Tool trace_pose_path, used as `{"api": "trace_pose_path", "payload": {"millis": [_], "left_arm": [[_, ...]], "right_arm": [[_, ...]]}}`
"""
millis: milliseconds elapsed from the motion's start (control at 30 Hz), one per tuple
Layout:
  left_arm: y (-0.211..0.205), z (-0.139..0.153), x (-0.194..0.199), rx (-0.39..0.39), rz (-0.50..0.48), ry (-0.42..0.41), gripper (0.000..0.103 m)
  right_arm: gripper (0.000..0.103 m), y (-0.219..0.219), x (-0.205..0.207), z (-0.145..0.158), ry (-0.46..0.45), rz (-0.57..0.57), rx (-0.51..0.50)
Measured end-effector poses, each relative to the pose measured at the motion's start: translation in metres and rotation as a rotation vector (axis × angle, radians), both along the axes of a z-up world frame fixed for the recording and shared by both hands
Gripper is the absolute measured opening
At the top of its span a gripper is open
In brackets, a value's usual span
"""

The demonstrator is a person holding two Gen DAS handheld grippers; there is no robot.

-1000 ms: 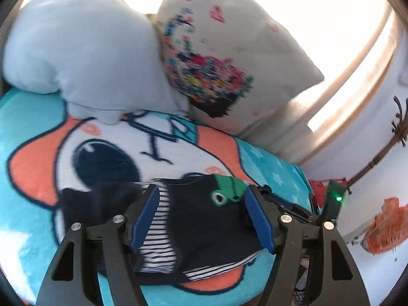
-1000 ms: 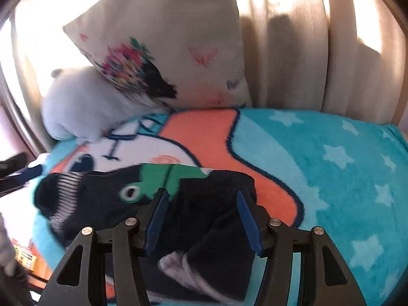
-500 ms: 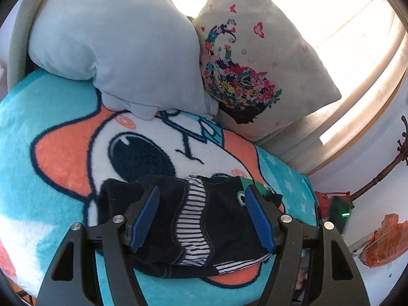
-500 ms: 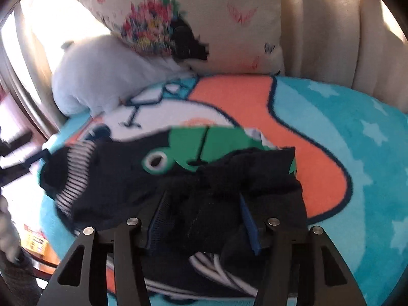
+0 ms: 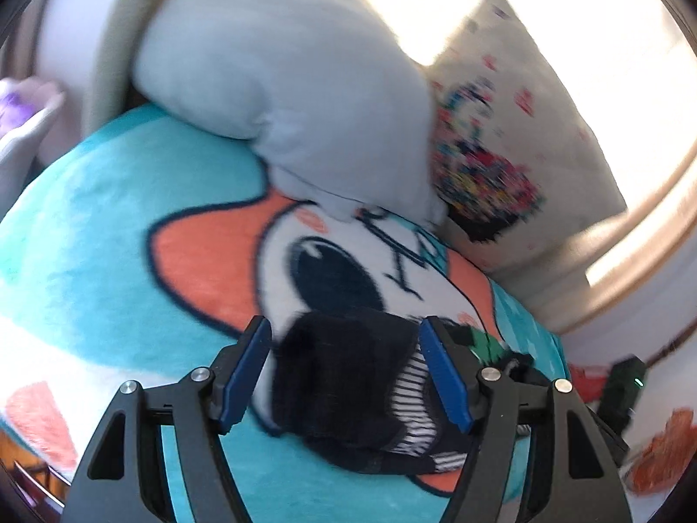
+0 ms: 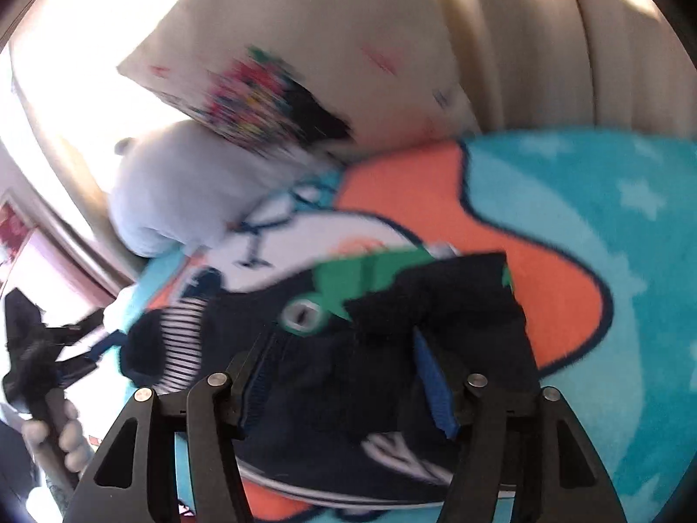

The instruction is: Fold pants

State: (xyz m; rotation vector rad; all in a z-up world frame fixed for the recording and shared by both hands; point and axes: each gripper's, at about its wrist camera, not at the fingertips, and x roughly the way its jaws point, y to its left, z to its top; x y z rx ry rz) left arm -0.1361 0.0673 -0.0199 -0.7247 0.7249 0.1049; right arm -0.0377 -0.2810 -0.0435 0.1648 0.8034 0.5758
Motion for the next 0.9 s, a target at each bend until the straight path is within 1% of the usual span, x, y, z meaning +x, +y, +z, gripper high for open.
{"api": "trace_pose_path", "payload": {"millis": [67,100,167,200,267,300,367,400,467,533,600,700,767,800,867,900], "left_arm": [[0.013,-0.005,-0.005,-0.016,0.053,0.014,0.070],[0.019,-0.007,-0.007,-0.020,0.074,0.023,0.070],[0.027,-0.010,-0.013,-0.026,0.095,0.029,0.070],[0.030,-0.009,-0.016,-0.013,0.109,0.031,0.070],[0.033,-0.007,-0.021,0.038,0.137,0.040,0.070],[0.036,-0.006,-0.025,0.061,0.152,0.044,0.070],[0.042,-0.007,-0.032,0.063,0.172,0.040,0.070],[0.046,-0.008,-0.036,0.053,0.175,0.035,0.070],[0.051,-0.009,-0.043,0.051,0.179,0.029,0.070],[0.056,-0.010,-0.047,0.059,0.178,0.020,0.070],[0.061,-0.011,-0.049,0.048,0.176,0.011,0.070],[0.061,-0.012,-0.046,0.035,0.155,-0.001,0.070],[0.060,-0.012,-0.042,0.031,0.141,-0.005,0.070],[0.058,-0.012,-0.040,0.027,0.131,-0.008,0.070],[0.051,-0.011,-0.036,0.022,0.112,-0.013,0.070],[0.047,-0.010,-0.034,0.020,0.100,-0.016,0.070]], "right_arm": [[0.068,0.014,-0.006,0.010,-0.025,0.030,-0.029],[0.069,0.028,-0.009,0.015,-0.025,0.079,-0.038],[0.069,0.053,-0.015,0.014,-0.010,0.164,-0.050],[0.069,0.073,-0.018,0.013,0.003,0.224,-0.067],[0.069,0.103,-0.022,0.009,0.024,0.306,-0.097],[0.069,0.125,-0.023,0.008,0.044,0.353,-0.113],[0.069,0.152,-0.023,0.007,0.066,0.397,-0.155],[0.069,0.166,-0.024,0.009,0.059,0.403,-0.196],[0.069,0.171,-0.024,0.009,0.041,0.395,-0.229],[0.069,0.165,-0.020,0.004,0.059,0.395,-0.237],[0.069,0.145,-0.015,-0.002,0.076,0.358,-0.228],[0.069,0.107,-0.017,0.004,0.083,0.331,-0.157],[0.069,0.077,-0.025,0.017,0.054,0.306,-0.116],[0.070,0.059,-0.029,0.025,0.023,0.276,-0.106],[0.074,0.041,-0.029,0.033,-0.030,0.193,-0.136],[0.074,0.033,-0.027,0.035,-0.052,0.150,-0.160]]}}
